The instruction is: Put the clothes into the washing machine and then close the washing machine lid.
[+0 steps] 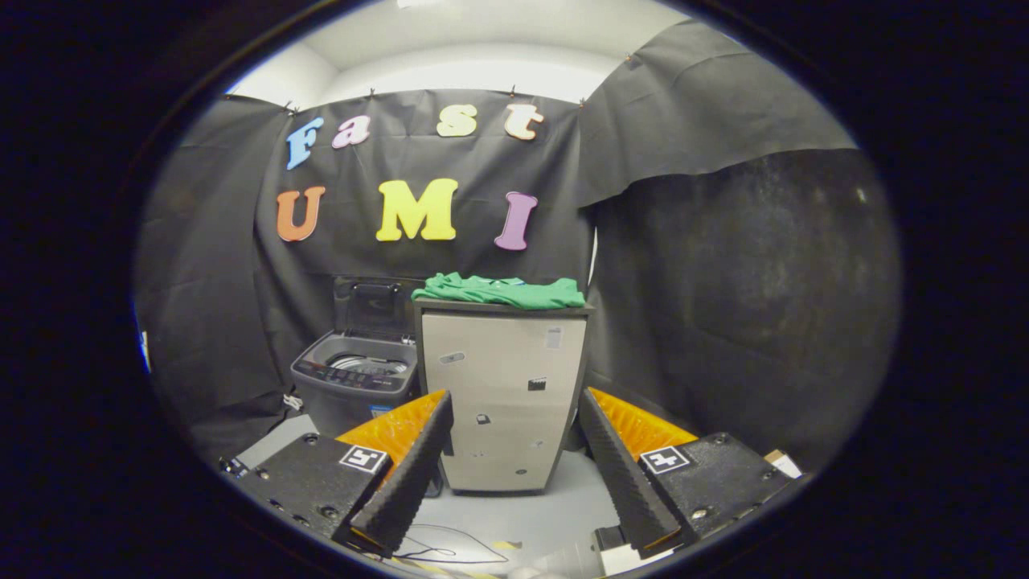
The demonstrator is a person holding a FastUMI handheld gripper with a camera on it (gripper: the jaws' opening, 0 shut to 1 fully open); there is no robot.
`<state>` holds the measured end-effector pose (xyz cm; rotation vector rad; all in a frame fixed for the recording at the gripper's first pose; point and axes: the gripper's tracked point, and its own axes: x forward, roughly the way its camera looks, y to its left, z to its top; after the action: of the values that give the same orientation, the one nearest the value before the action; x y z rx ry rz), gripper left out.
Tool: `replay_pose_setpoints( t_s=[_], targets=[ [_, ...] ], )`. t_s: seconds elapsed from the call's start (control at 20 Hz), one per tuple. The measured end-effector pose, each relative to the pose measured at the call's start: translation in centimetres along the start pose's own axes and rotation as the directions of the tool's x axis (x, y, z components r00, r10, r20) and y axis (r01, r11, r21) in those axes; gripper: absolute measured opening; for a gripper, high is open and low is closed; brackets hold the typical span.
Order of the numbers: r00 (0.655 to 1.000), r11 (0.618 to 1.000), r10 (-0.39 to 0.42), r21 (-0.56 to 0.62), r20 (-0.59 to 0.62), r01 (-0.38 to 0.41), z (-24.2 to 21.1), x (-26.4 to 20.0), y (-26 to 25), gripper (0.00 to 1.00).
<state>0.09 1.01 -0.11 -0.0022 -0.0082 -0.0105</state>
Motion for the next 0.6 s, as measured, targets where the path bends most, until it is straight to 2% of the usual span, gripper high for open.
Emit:
replay_pose_setpoints(
  t_s=[0.3, 0.6],
  targets=[
    [1.0, 1.0, -0.001, 0.0, -0.003, 0.001, 1.2, 1.3, 0.9, 0.99],
    [1.0, 1.0, -0.009, 0.002, -0.016, 0.009, 7.1, 5.6, 0.9, 0.99]
  ],
)
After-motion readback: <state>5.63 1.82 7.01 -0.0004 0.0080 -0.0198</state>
